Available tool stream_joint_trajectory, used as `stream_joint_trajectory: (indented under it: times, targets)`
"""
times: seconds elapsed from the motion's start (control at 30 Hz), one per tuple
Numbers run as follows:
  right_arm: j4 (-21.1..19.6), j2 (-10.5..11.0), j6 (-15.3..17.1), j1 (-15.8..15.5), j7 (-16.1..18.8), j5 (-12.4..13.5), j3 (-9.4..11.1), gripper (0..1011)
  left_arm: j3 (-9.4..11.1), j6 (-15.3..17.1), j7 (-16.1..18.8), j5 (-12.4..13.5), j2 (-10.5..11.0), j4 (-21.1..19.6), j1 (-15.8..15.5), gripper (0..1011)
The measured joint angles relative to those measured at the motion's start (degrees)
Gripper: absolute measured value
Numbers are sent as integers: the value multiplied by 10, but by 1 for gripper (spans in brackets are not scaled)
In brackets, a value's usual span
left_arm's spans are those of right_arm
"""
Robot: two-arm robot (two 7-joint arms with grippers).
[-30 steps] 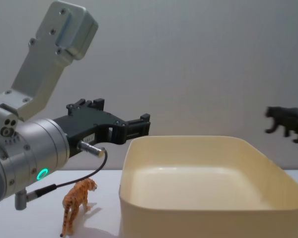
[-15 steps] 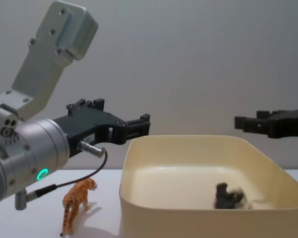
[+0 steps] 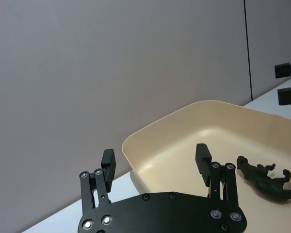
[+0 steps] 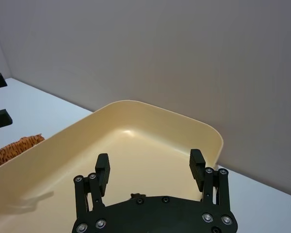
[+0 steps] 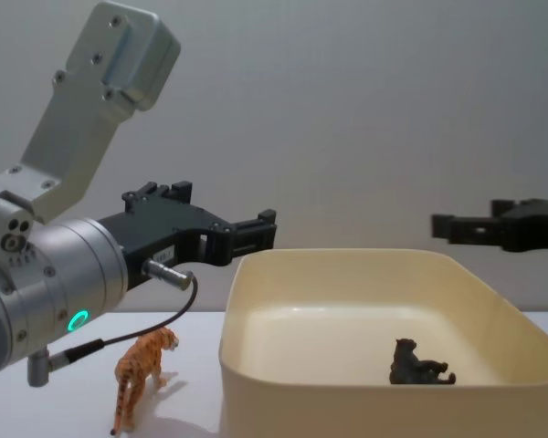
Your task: Pick up the toy alternately with two hands and place it into the central storage box.
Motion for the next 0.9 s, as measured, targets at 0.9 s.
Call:
stream_joint_trajectory:
  times: [0.9]
  targets:
    - [-74, 76, -6, -95, -68, 69, 61, 1001, -12, 47, 56, -51, 43, -68, 56, 1002]
